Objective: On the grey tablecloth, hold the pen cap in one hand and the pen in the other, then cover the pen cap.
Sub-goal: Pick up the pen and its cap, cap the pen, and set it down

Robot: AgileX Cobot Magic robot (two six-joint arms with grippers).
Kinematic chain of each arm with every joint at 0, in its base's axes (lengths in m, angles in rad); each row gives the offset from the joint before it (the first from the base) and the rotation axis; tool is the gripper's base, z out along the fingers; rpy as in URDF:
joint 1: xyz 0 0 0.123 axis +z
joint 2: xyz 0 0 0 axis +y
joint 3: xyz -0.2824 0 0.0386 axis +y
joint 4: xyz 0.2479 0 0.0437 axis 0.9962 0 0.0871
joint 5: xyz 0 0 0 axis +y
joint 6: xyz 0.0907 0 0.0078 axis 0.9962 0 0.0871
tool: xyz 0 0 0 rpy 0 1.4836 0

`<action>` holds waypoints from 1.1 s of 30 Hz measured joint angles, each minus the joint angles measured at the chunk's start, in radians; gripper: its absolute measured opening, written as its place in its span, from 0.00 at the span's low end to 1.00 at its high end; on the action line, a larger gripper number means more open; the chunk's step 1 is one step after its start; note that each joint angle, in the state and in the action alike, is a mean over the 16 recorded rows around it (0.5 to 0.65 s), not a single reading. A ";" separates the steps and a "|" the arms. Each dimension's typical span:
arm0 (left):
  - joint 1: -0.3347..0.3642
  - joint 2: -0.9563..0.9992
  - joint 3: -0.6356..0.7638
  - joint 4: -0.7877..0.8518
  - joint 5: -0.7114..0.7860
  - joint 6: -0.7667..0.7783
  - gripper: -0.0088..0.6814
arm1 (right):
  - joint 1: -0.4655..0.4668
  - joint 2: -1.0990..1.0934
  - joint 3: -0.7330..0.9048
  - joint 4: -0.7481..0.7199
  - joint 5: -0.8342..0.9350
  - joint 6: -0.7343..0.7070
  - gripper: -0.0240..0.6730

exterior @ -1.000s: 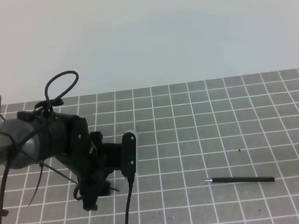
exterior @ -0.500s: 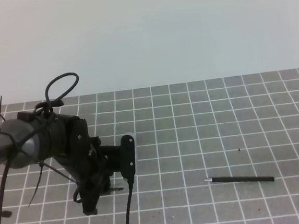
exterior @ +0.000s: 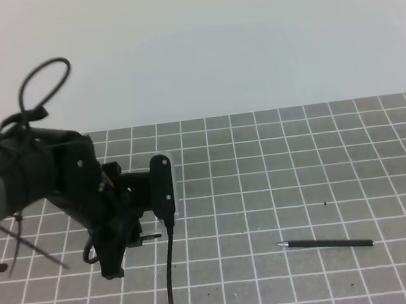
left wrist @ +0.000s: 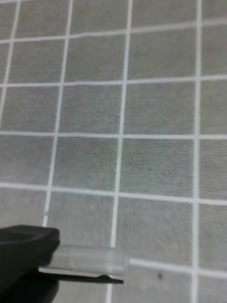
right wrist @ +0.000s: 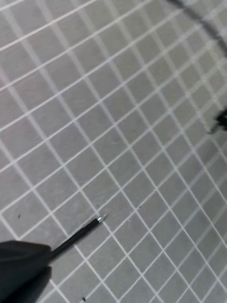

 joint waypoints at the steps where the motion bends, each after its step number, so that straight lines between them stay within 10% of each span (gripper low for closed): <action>1: -0.005 -0.018 0.000 -0.006 0.012 -0.005 0.01 | 0.012 0.032 -0.037 -0.031 0.016 -0.007 0.02; 17: -0.075 -0.191 0.000 -0.081 0.210 -0.137 0.02 | 0.311 0.522 -0.427 -0.563 0.115 0.068 0.15; 33: -0.075 -0.198 0.000 -0.116 0.237 -0.170 0.01 | 0.351 0.825 -0.443 -0.718 -0.042 0.018 0.41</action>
